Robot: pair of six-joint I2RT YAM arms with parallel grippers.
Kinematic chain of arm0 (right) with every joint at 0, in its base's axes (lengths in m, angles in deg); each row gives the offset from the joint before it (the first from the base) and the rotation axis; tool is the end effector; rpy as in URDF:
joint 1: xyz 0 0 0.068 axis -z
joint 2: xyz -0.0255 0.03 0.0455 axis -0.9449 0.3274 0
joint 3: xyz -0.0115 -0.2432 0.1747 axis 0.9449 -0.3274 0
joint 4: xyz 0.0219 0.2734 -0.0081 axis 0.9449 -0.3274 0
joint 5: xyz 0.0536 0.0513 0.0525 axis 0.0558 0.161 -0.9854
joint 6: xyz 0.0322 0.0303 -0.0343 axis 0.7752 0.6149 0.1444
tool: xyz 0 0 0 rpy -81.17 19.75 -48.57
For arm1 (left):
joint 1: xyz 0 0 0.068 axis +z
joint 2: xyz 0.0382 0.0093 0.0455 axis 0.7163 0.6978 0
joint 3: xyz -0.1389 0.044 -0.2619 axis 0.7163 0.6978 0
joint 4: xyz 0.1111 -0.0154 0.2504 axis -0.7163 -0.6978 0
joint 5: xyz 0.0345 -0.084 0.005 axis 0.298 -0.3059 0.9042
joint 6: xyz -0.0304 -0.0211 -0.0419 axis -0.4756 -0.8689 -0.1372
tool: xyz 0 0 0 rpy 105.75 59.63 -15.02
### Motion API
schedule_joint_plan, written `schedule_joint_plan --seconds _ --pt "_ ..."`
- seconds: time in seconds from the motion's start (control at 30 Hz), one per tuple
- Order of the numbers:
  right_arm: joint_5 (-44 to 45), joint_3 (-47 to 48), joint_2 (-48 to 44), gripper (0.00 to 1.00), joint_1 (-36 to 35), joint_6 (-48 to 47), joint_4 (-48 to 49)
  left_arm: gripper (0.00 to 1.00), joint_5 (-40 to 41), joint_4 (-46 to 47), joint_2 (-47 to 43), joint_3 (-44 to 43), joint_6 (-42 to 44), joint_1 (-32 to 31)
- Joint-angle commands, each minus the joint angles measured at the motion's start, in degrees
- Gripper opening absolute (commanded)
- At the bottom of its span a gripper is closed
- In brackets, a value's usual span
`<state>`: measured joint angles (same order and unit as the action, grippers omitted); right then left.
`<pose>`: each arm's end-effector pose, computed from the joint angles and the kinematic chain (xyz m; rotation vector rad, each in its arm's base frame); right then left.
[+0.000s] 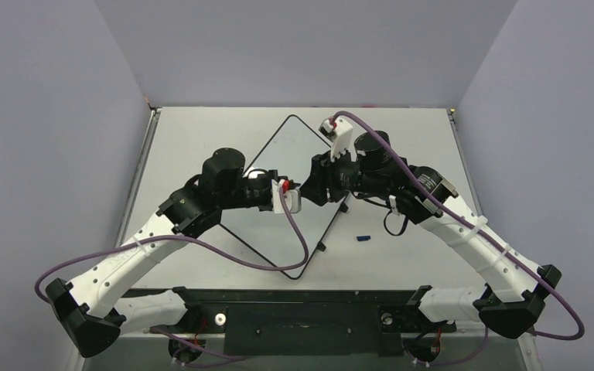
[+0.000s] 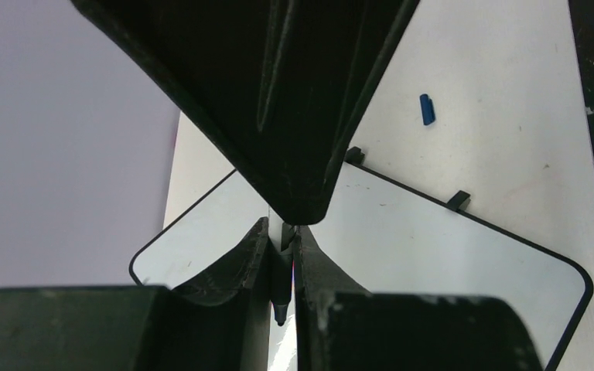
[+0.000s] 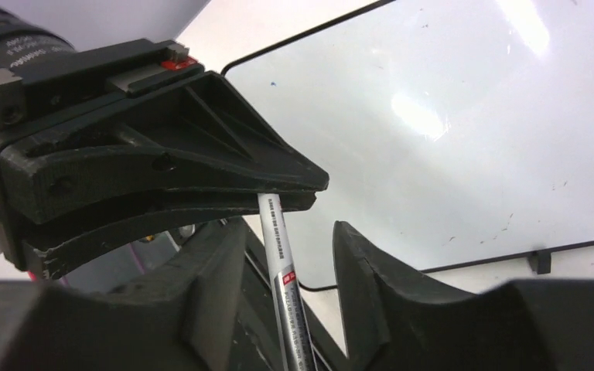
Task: Write a sentence on the whiteboard
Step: Pass from the right arm to the left, then pass from the left arm to the right
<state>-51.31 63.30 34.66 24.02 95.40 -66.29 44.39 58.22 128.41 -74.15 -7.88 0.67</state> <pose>0.1696 0.1999 0.4586 -0.7246 2.0807 1.0387 0.1646 -0.1897 0.4118 1.5709 1.1152 -0.4478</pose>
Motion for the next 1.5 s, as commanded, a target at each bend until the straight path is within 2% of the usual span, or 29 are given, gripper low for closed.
schedule_joint_plan --seconds 0.0,0.07,0.23,0.3,0.4,0.47,0.57,0.8,1.47 --pt "4.06 2.22 -2.55 0.48 0.31 1.92 4.36 0.00 1.74 7.33 -2.59 0.40 -4.63 -0.34" --pt "4.58 2.11 -3.39 0.54 0.71 2.41 4.77 0.00 2.33 8.45 -3.29 1.14 -5.39 -0.34" --pt "4.63 1.22 -4.98 0.55 1.33 3.73 6.88 0.00 2.66 11.46 -4.56 2.72 -8.13 -0.30" --pt "4.66 0.99 -5.14 0.53 1.40 4.15 7.65 0.00 2.24 12.58 -4.66 3.03 -8.96 -0.26" --pt "3.94 0.99 -5.13 0.41 1.44 4.84 8.60 0.00 2.14 15.23 -4.65 3.50 -11.02 -0.30" --pt "3.17 0.93 -4.91 0.36 1.48 5.34 9.17 0.00 2.31 16.57 -4.35 3.65 -11.81 -0.34" --pt "2.05 1.01 -4.30 0.34 1.43 5.83 9.75 0.00 2.69 18.12 -3.63 3.75 -12.51 -0.31" --pt "0.79 0.81 -3.31 0.33 1.36 6.34 10.45 0.00 1.04 19.76 -3.36 3.85 -12.80 -0.28" --pt "-3.32 0.00 -1.39 0.32 1.00 6.38 10.45 0.00 0.64 16.43 -2.12 1.29 -8.76 -0.36"
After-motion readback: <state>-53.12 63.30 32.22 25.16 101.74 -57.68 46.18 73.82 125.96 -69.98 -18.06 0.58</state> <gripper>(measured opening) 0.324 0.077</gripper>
